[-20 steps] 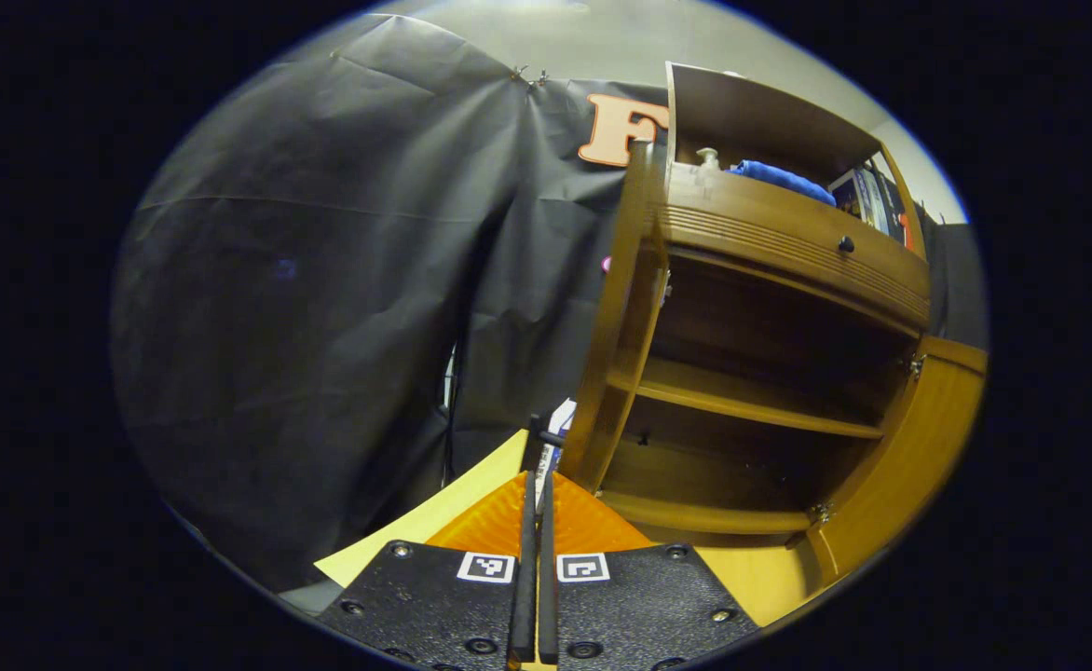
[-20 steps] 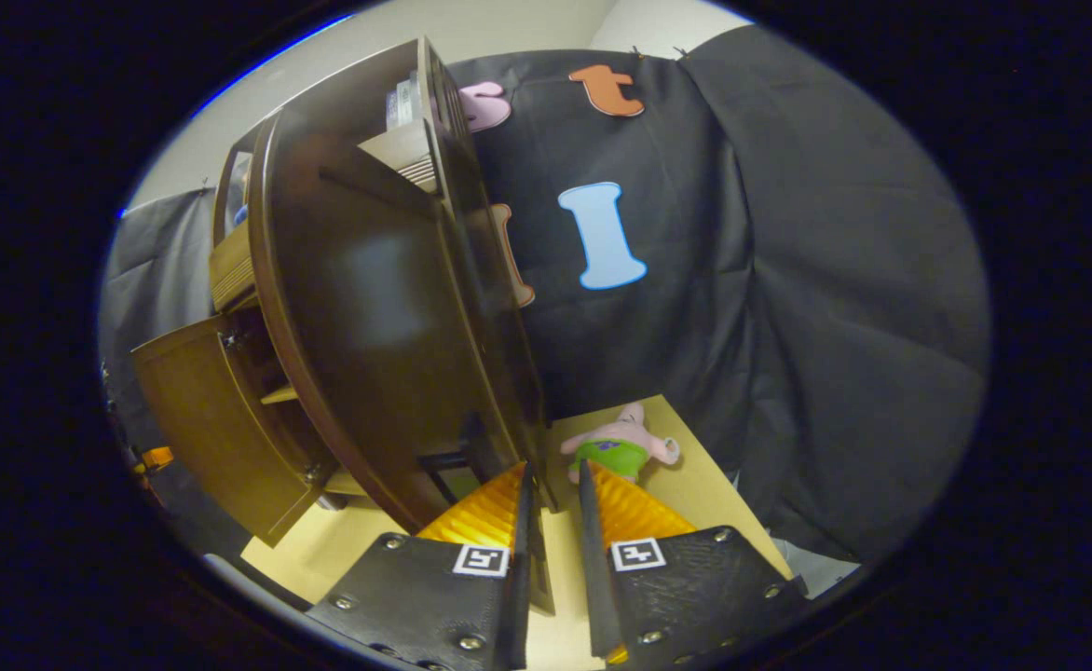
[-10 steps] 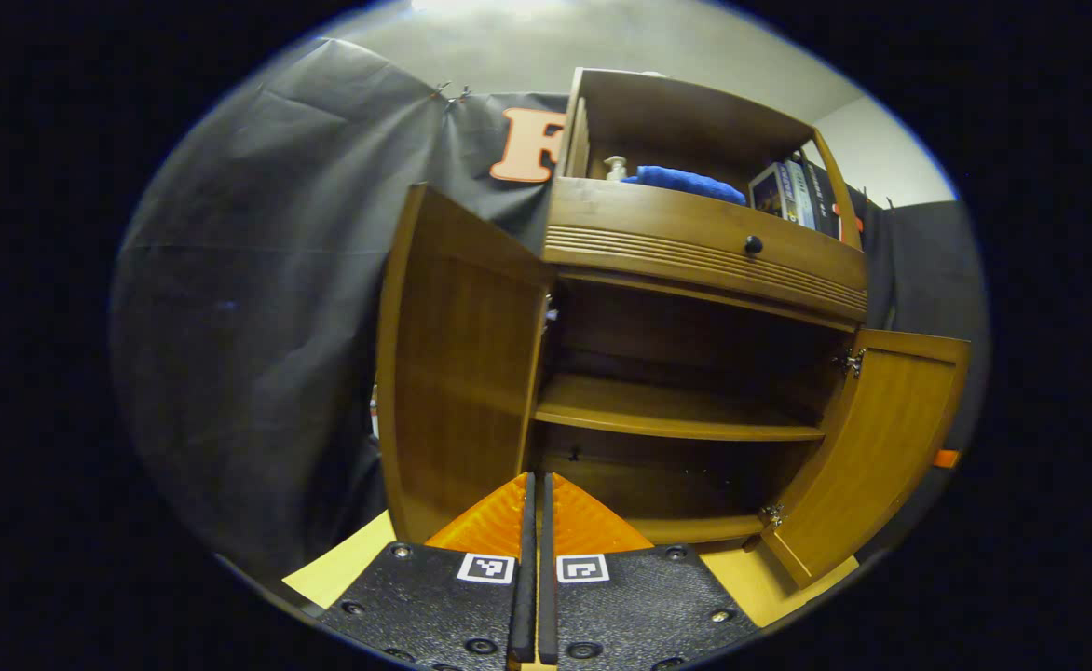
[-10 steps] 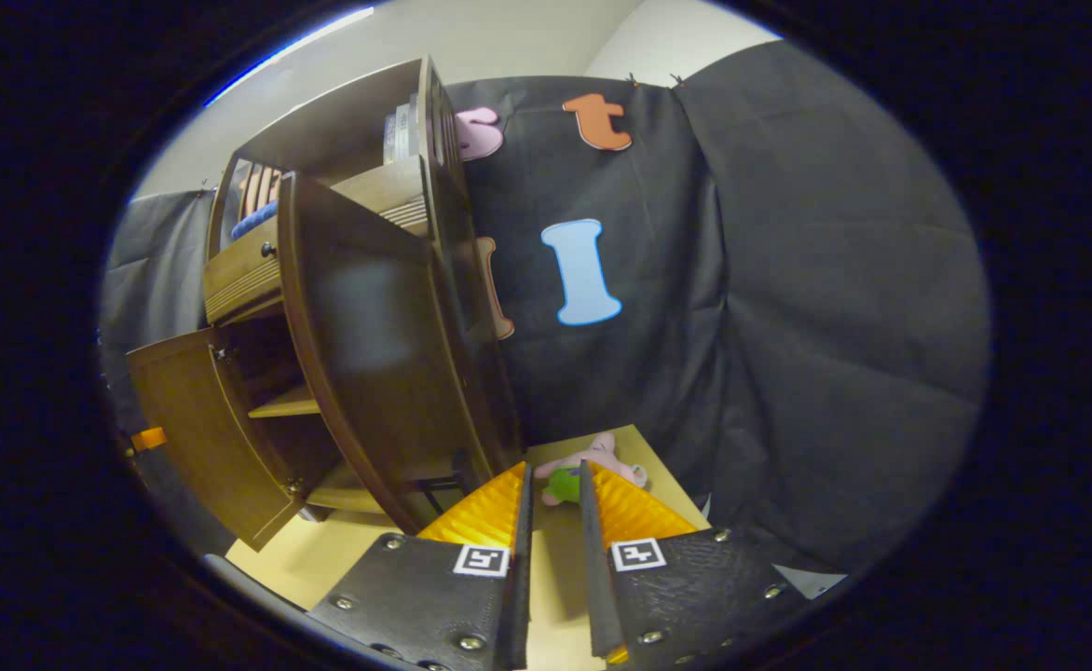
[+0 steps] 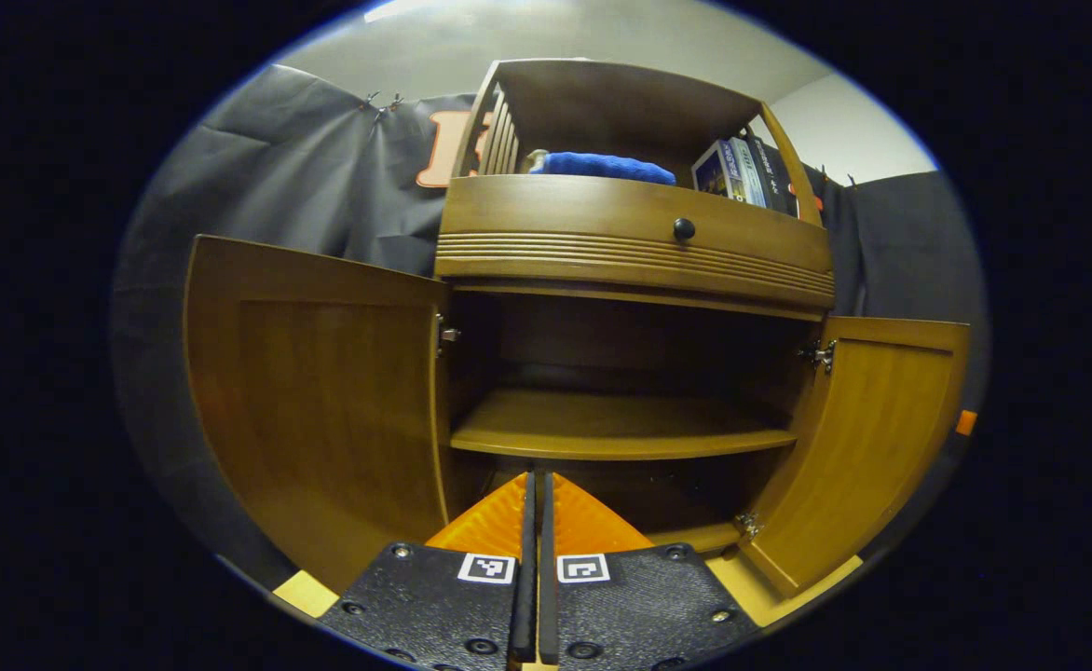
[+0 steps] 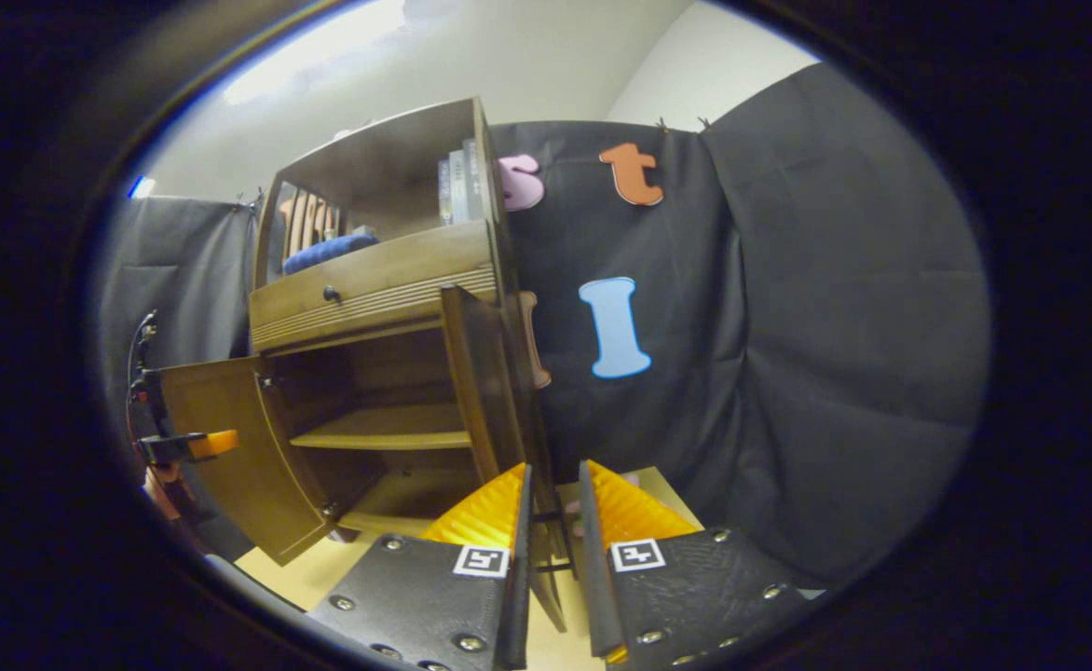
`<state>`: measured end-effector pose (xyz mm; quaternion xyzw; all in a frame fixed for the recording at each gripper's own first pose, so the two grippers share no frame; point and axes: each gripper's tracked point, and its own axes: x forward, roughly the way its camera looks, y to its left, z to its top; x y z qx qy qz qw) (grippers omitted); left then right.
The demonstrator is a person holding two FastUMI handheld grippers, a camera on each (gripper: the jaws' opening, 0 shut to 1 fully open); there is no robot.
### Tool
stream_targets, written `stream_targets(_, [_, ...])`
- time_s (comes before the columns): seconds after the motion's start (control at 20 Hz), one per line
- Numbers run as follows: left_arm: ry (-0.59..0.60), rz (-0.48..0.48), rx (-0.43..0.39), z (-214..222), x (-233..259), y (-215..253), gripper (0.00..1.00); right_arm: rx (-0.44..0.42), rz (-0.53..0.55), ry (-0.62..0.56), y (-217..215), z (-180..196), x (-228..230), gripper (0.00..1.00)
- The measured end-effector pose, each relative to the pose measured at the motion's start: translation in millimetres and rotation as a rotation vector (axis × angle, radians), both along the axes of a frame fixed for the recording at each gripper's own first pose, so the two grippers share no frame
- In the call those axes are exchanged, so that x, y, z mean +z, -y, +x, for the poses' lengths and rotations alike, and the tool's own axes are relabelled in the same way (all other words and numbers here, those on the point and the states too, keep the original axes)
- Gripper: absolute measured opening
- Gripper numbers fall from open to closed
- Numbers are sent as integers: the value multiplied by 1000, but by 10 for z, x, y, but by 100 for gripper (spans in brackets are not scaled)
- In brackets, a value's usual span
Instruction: Open the right door of the double-door shoe cabinet with the right hand, and open the left door with the left hand.
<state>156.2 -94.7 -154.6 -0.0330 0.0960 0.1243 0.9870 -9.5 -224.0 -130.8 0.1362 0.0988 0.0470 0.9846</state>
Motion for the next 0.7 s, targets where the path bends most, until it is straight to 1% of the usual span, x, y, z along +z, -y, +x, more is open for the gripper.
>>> stream_targets(0.15, [33, -15, -33, 139, 118, 179, 3, 71, 9, 33, -341, -8, 155, 26])
stream_targets(0.2, [44, -8, -45, 188, 156, 217, 0, 95, 15, 37, -454, -7, 155, 26])
stream_targets(0.25, [62, 3, -61, 235, 222, 258, 2, 111, 17, 38, -553, 6, 175, 26])
stream_targets(0.35, [74, 36, -92, 314, 279, 334, 3, 147, 20, 34, -761, 29, 207, 25])
stream_targets(0.45, [72, 67, -98, 305, 307, 345, 2, 161, 12, 17, -937, 106, 198, 25])
stream_targets(0.5, [82, 67, -107, 323, 348, 416, 3, 172, -4, 13, -1039, 153, 196, 25])
stream_targets(0.55, [88, 62, -118, 355, 388, 485, 0, 177, -26, 15, -1122, 212, 218, 25])
stream_targets(0.6, [92, 60, -129, 395, 424, 562, 0, 186, -44, 19, -1199, 261, 241, 26])
stream_targets(0.65, [92, 60, -135, 413, 464, 618, 2, 198, -54, 26, -1288, 315, 289, 25])
stream_targets(0.7, [95, 62, -141, 428, 498, 666, 0, 203, -58, 35, -1387, 364, 343, 25])
